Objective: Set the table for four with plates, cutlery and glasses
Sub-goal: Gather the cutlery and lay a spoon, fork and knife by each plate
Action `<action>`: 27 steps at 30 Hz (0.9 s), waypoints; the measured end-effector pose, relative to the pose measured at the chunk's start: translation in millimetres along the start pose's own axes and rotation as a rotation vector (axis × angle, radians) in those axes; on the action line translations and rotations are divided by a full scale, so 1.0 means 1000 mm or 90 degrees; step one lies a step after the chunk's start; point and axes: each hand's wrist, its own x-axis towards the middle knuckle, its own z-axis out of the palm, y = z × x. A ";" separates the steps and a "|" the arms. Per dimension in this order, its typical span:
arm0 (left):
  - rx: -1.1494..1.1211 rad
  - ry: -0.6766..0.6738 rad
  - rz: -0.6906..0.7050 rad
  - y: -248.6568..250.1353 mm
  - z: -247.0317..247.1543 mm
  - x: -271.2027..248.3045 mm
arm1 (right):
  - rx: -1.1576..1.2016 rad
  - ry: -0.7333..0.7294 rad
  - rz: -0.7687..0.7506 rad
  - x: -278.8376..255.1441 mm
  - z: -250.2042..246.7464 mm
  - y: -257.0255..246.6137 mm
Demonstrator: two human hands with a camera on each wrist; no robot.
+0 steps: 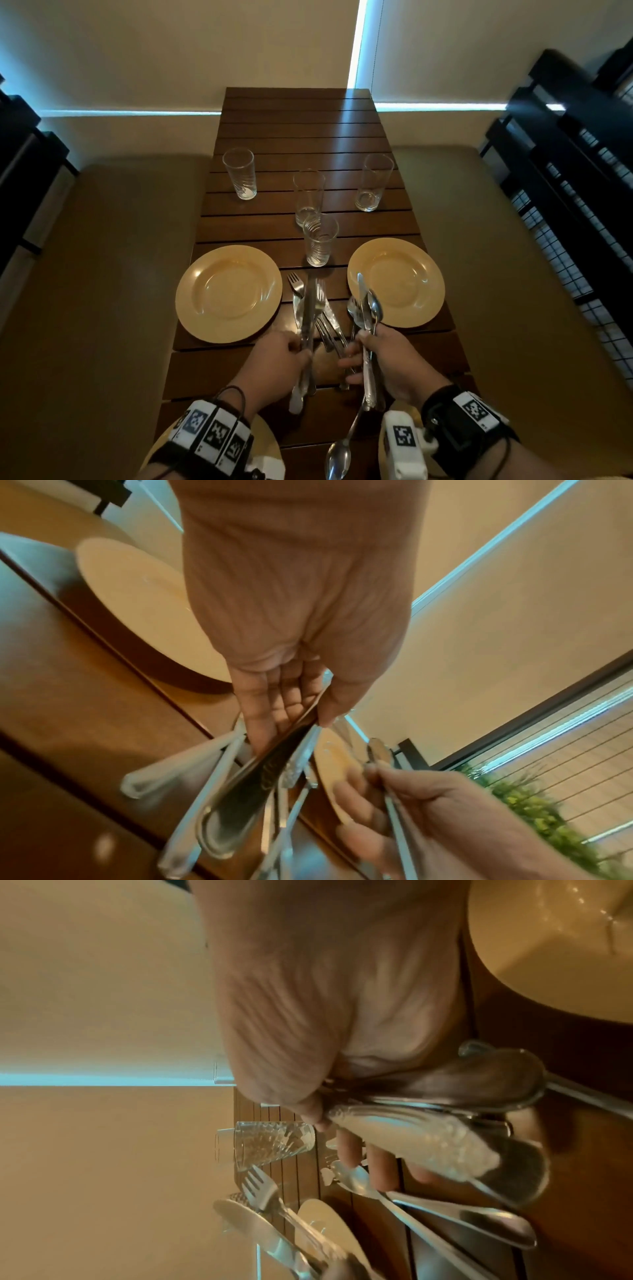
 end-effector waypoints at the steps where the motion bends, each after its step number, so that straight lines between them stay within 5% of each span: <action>1: -0.046 -0.014 0.005 0.007 0.001 -0.001 | 0.026 -0.018 -0.003 0.000 0.002 0.000; 7: -0.261 -0.064 -0.020 0.036 0.019 0.004 | 0.131 -0.084 -0.037 -0.008 0.016 0.001; 16: -0.069 0.048 0.060 0.047 0.046 0.001 | 0.150 -0.039 -0.038 -0.017 0.018 0.006; 24: 0.065 0.021 0.216 0.050 0.049 -0.007 | 0.132 0.002 -0.045 -0.022 -0.003 0.015; 27: 0.056 0.095 0.149 0.041 0.035 0.004 | 0.126 0.017 -0.052 -0.029 -0.019 0.016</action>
